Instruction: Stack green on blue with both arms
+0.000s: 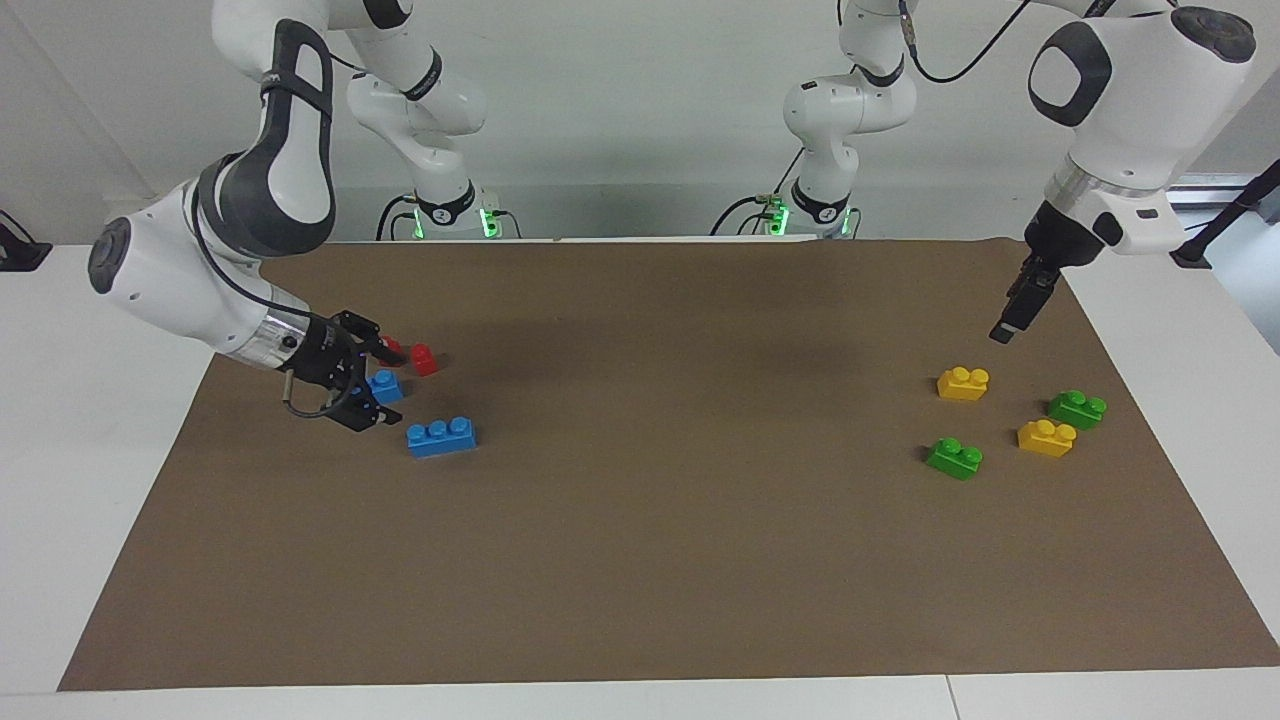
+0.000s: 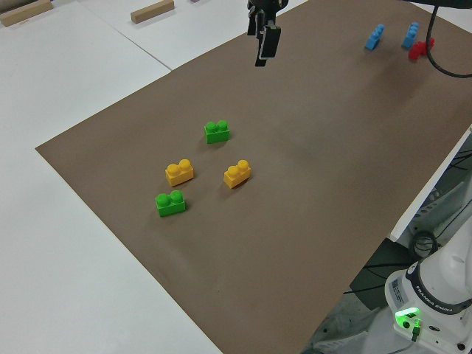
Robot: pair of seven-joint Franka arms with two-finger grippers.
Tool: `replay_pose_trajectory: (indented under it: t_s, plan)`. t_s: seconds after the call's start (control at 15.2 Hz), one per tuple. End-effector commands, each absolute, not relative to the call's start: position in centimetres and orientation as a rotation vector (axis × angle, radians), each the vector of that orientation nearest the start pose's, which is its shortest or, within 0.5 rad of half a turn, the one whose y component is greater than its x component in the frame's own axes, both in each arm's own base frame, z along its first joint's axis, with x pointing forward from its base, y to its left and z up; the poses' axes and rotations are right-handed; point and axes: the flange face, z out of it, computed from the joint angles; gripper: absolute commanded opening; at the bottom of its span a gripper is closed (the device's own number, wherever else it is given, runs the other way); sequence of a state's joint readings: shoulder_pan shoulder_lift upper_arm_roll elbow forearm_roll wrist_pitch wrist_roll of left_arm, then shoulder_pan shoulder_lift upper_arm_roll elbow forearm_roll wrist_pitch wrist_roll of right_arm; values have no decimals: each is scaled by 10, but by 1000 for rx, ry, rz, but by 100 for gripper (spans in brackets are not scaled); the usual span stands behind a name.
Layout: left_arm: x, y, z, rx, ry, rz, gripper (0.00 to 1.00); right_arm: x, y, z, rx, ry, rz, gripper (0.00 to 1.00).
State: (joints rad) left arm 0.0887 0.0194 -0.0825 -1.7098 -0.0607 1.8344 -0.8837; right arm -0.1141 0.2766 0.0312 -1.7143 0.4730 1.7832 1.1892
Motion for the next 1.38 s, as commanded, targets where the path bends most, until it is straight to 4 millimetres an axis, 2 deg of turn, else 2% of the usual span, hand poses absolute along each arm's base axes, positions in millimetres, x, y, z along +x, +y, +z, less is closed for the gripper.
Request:
replay_pose_trajectory:
  t_s: [0.0, 0.2, 0.33, 0.46, 0.59, 0.79, 0.92, 1.05, 1.19, 1.32]
  plan:
    - [597, 6, 543, -2858, -1573, -84, 100, 610, -13, 383, -2160, 1733, 603, 100]
    - [615, 21, 512, -2805, -1679, -90, 100, 610, -17, 356, -2245, 1601, 612, 100]
    - [629, 24, 486, -2796, -1701, -90, 100, 608, -19, 345, -2257, 1586, 591, 100]
    - [640, 39, 461, -2774, -1732, -80, 100, 608, -21, 335, -2251, 1599, 558, 100]
    - [648, 42, 441, -2770, -1732, -78, 100, 610, -21, 323, -2211, 1597, 556, 100]
    - [663, 37, 400, -2759, -1707, -8, 100, 608, -23, 306, -2239, 1556, 535, 100]
    - [677, 38, 386, -2758, -1706, 6, 100, 603, -24, 296, -2261, 1529, 506, 100]
    - [680, 40, 369, -2736, -1649, 19, 100, 601, -25, 287, -2269, 1519, 509, 100]
    - [682, 30, 353, -2734, -1575, 22, 100, 601, -26, 284, -2278, 1504, 509, 100]
    - [683, 35, 354, -2733, -1589, 3, 100, 602, -29, 280, -2247, 1520, 497, 100]
